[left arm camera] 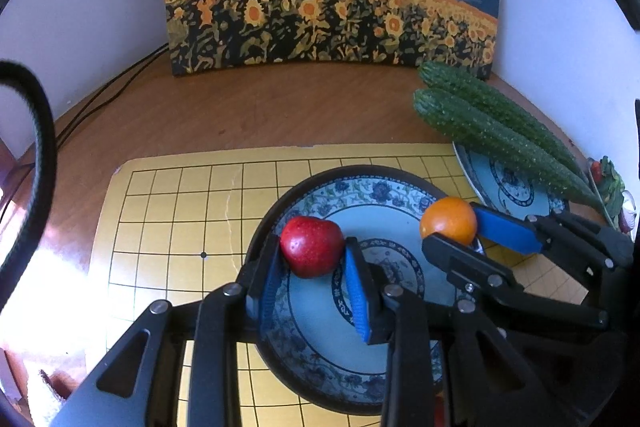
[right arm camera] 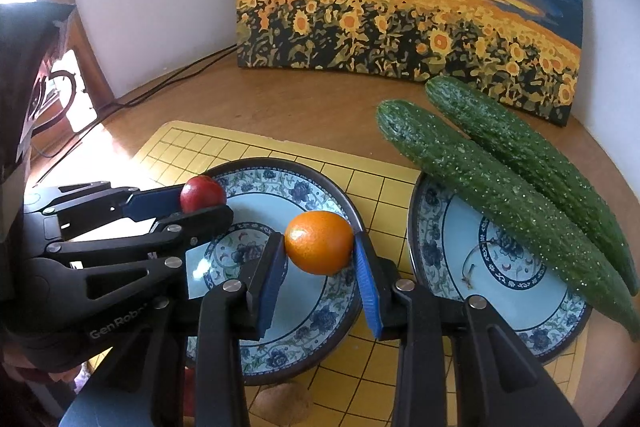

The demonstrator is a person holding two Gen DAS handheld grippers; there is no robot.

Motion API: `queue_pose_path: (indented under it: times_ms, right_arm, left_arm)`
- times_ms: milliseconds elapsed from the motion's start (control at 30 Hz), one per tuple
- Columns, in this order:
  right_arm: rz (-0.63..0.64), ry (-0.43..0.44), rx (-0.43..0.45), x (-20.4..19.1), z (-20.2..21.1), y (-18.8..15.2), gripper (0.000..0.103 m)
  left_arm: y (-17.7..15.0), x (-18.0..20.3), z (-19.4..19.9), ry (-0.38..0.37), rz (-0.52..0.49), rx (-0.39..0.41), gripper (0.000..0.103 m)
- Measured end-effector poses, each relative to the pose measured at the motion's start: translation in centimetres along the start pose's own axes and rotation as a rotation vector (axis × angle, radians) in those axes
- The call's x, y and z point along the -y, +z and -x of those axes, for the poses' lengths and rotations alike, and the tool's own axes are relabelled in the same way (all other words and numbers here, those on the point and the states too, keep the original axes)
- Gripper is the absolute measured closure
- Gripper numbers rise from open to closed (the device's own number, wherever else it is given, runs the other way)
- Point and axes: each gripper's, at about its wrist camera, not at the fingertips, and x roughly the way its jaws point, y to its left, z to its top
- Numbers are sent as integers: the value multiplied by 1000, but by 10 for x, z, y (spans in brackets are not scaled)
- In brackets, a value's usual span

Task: Organize fruits
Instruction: 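Carry the red apple with the left tool while the right tool carries the orange to the plate, then open the left tool to release the apple while the right tool releases the orange on the plate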

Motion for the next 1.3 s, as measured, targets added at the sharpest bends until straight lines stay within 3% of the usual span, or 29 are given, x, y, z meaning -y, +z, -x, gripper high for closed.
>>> queue_pose_path:
  times_ms: [200, 333, 467, 1300]
  right_arm:
    - [-15, 5, -6, 1, 1, 1, 65]
    - [-21, -16, 7, 3, 7, 4, 55]
    - [-30, -9, 16, 6, 16, 6, 53]
    - [-66, -5, 46, -3, 64, -27, 51]
  left_arm:
    - [0, -2, 2, -15, 22, -19, 70]
    - [0, -4, 6, -21, 28, -16, 67]
    - [-1, -4, 13, -22, 27, -7, 63]
    - [-27, 6, 74, -45, 12, 16, 60]
